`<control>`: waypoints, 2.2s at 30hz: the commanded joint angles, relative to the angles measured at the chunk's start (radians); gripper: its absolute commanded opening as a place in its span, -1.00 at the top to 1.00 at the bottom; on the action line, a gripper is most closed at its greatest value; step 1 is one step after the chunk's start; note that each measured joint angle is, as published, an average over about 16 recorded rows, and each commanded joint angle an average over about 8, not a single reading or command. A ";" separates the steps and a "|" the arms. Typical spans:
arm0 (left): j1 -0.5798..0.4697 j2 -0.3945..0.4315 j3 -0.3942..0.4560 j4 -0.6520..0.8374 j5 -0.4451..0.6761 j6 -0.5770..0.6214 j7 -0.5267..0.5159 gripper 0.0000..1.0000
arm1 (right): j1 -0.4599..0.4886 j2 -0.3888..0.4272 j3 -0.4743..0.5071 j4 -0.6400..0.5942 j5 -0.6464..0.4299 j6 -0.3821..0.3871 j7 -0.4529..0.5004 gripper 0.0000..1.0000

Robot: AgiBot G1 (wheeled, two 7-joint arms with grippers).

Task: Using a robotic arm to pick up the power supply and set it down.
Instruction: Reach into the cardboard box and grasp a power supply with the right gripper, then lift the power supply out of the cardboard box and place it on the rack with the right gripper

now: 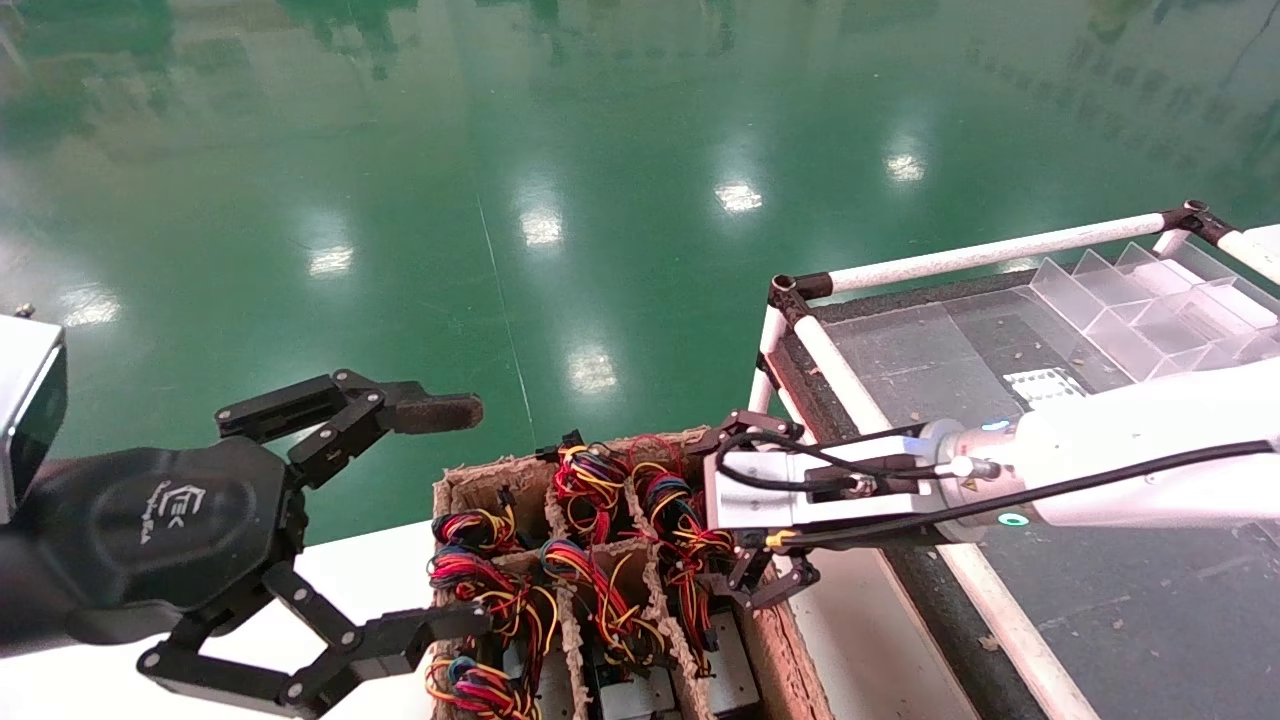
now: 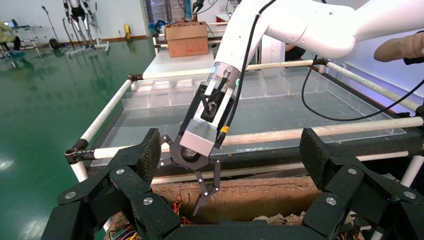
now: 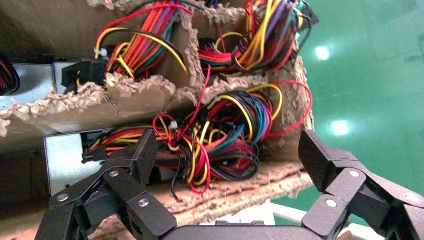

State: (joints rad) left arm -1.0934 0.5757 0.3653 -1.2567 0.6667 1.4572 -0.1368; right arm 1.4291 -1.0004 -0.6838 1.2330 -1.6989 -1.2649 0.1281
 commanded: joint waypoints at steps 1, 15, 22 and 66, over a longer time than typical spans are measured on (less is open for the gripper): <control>0.000 0.000 0.000 0.000 0.000 0.000 0.000 -1.00 | 0.008 -0.009 -0.008 0.001 -0.012 -0.005 0.003 1.00; 0.000 0.000 0.000 0.000 0.000 0.000 0.000 -1.00 | 0.035 -0.058 -0.046 -0.041 -0.096 0.008 0.014 1.00; 0.000 0.000 0.000 0.000 0.000 0.000 0.000 -1.00 | 0.038 -0.065 -0.052 -0.054 -0.107 0.010 0.012 1.00; 0.000 0.000 0.000 0.000 0.000 0.000 0.000 -1.00 | 0.016 0.034 0.040 0.032 0.043 0.022 -0.047 1.00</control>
State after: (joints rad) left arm -1.0935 0.5756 0.3657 -1.2567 0.6664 1.4571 -0.1366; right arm 1.4437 -0.9644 -0.6426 1.2669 -1.6553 -1.2413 0.0797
